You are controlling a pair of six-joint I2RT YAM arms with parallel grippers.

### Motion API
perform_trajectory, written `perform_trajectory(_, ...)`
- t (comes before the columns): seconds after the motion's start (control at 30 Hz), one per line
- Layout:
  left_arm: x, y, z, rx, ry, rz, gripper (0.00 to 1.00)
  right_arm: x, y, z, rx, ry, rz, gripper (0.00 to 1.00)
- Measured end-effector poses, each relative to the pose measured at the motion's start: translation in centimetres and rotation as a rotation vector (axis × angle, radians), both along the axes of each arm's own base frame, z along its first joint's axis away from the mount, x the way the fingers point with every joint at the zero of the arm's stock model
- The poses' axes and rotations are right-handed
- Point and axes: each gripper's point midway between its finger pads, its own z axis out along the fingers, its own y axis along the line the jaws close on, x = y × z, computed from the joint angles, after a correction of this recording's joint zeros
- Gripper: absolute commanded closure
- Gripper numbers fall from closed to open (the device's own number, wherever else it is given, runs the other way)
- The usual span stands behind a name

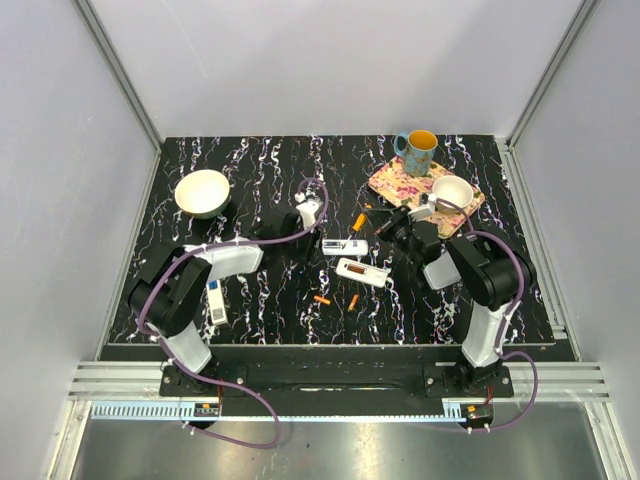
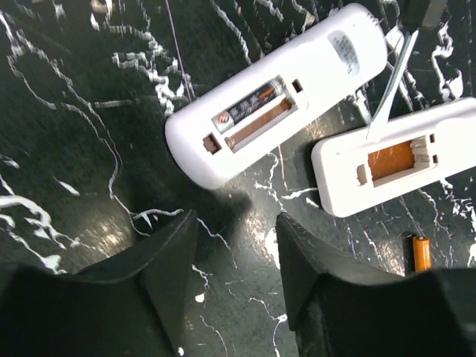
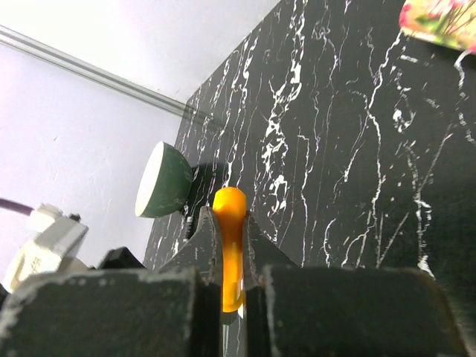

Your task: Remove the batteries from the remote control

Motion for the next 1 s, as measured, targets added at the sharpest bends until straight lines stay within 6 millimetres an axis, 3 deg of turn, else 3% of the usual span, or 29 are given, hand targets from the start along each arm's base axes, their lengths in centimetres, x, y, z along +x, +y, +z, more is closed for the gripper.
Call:
perform_trajectory(0.07, 0.7, -0.4, 1.1, 0.006, -0.016, -0.015, 0.64, -0.3, -0.8, 0.6, -0.013, -0.019, -0.017, 1.00)
perform_trajectory(0.27, 4.0, -3.3, 5.1, -0.008, -0.118, -0.084, 0.80, -1.8, -2.5, 3.5, -0.072, -0.118, -0.055, 1.00)
perform_trajectory(0.4, 4.2, -6.3, 5.8, 0.003, -0.130, -0.174, 1.00, -2.8, -4.0, 6.8, -0.128, -0.209, -0.107, 1.00)
perform_trajectory(0.57, 2.6, -10.7, 3.6, 0.034, -0.092, -0.295, 1.00, -4.6, -6.9, 11.5, -0.223, -0.314, -0.217, 1.00)
perform_trajectory(0.73, 0.0, -11.7, -0.5, 0.092, -0.004, -0.357, 1.00, -6.2, -9.7, 15.0, -0.306, -0.383, -0.327, 1.00)
perform_trajectory(0.87, 0.3, -11.8, -1.4, 0.106, -0.001, -0.340, 1.00, -6.9, -11.0, 15.2, -0.364, -0.383, -0.371, 1.00)
perform_trajectory(1.0, 1.2, -11.8, -1.4, 0.119, -0.012, -0.298, 1.00, -6.9, -11.4, 13.5, -0.417, -0.340, -0.370, 1.00)
